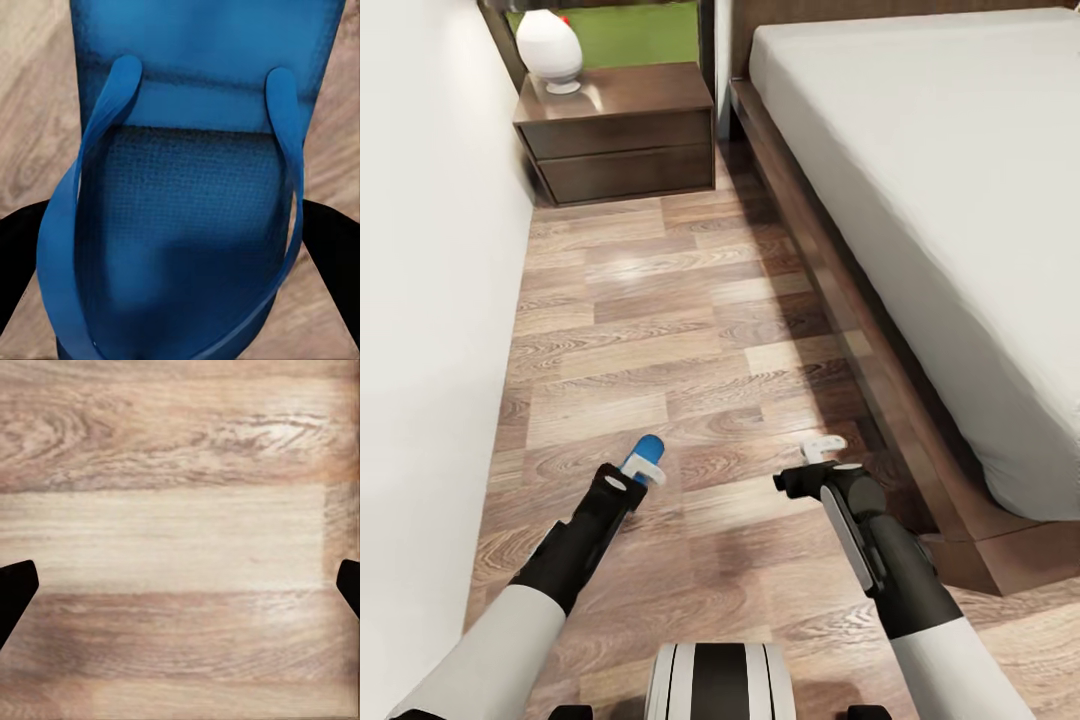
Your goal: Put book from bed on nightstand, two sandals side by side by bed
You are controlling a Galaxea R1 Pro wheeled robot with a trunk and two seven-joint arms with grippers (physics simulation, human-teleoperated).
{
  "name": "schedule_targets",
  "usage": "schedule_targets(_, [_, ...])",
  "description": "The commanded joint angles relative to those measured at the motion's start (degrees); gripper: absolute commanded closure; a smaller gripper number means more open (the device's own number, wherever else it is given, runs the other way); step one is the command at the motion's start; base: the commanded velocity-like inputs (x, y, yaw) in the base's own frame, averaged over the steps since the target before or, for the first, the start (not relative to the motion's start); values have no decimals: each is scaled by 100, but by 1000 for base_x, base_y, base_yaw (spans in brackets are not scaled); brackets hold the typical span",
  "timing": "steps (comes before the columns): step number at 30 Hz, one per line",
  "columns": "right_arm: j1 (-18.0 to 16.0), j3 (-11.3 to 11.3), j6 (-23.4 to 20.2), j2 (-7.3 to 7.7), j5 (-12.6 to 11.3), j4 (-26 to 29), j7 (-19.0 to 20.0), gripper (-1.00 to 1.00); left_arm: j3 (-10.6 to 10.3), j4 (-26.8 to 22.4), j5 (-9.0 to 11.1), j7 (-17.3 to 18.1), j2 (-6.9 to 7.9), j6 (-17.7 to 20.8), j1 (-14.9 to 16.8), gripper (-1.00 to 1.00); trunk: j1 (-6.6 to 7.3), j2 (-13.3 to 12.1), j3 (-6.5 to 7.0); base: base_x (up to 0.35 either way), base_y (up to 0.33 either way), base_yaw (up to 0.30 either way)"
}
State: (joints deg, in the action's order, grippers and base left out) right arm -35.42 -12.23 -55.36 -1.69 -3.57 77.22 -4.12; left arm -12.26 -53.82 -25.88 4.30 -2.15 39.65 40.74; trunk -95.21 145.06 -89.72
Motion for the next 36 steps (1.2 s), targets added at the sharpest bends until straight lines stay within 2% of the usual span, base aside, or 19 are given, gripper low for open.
schedule_targets(1, [29, 28, 15, 1, -43, -2, -52, -100, 27, -15, 196, -360, -96, 25, -2, 100, 3, 0, 19, 0, 0, 0])
schedule_targets(2, [36, 37, 33, 1, -44, -6, -56, -100, 35, -19, 279, -514, -130, 25, -2, 100, 6, -2, 41, 0, 0, 0])
schedule_targets(3, [45, 53, 59, 1, -47, -34, -61, -100, 49, -23, 444, -869, -195, 25, -2, 100, 8, -3, 64, 0, 0, 0])
schedule_targets(6, [53, 89, 83, 2, -54, -132, -64, -100, 61, -27, 689, -1504, -283, 25, -1, 100, 16, -7, 130, 0, 0, 0])
schedule_targets(7, [56, 117, 102, 2, -55, -212, -64, -100, 64, -29, 871, -1968, -334, 22, 0, 100, 19, -8, 152, 0, 0, 0])
schedule_targets(8, [58, 136, 141, 2, -43, -302, -62, -100, 60, -30, 1111, -2438, -384, 12, 2, 100, 21, -10, 174, 0, 0, 0])
schedule_targets(9, [60, 155, 294, 2, -21, -466, -61, -100, 39, -36, 1577, -3092, -450, -17, 3, 100, 24, -11, 197, 0, 0, 0])
schedule_targets(10, [64, 166, 490, 2, -27, -575, -63, -100, 8, -75, 1902, -3347, -473, -30, 4, 100, 26, -12, 219, 0, 0, 0])
schedule_targets(13, [74, 169, 733, 2, -43, -738, -63, -100, -94, -244, 2206, -3499, -489, -39, 0, 100, 34, -16, 285, 0, 0, 0])
schedule_targets(14, [87, 167, 850, -14, -39, -880, -69, -100, -214, -329, 2394, -3547, -497, -42, -3, 100, 37, -18, 307, 0, 0, 0])
schedule_targets(15, [94, 168, 914, -28, -30, -952, -81, -100, -299, -373, 2683, -3558, -500, -42, -4, 100, 39, -19, 329, 0, 0, 0])
schedule_targets(17, [97, 171, 950, -39, -26, -990, -126, -100, -365, -400, 3213, -3564, -493, -44, -4, 100, 44, -22, 374, 0, 0, 0])
schedule_targets(21, [133, 169, 963, -53, -29, -918, -363, -100, -414, -480, 3861, -3567, -481, -67, -45, 100, 55, -27, 462, 0, 0, 0])
schedule_targets(26, [224, 168, 970, -52, -38, -800, -718, -100, -423, -499, 3966, -3555, -461, -153, -137, 100, 68, -34, 573, 0, 0, 0])
schedule_targets(29, [318, 169, 978, -51, -53, -602, -956, -100, -458, -518, 4047, -3550, -461, -461, -187, 100, 75, -38, 640, 0, 0, 0])
schedule_targets(30, [333, 169, 976, -51, -50, -581, -971, -100, -571, -506, 4074, -3555, -474, -488, -201, 100, 78, -39, 662, 0, 0, 0])
schedule_targets(31, [358, 166, 969, -51, -59, -481, -981, -100, -936, -517, 4091, -3613, -470, -515, -358, 100, 81, -40, 684, 0, 0, 0])
schedule_targets(33, [415, 162, 961, -51, -60, -384, -990, -100, -1073, -598, 4091, -3631, -440, -525, -497, 100, 86, -43, 728, 0, 0, 0])
schedule_targets(36, [455, 162, 932, -51, -54, -264, -998, -100, -1135, -769, 4096, -3639, -428, -525, -574, 100, 93, -47, 795, 0, 0, 0])
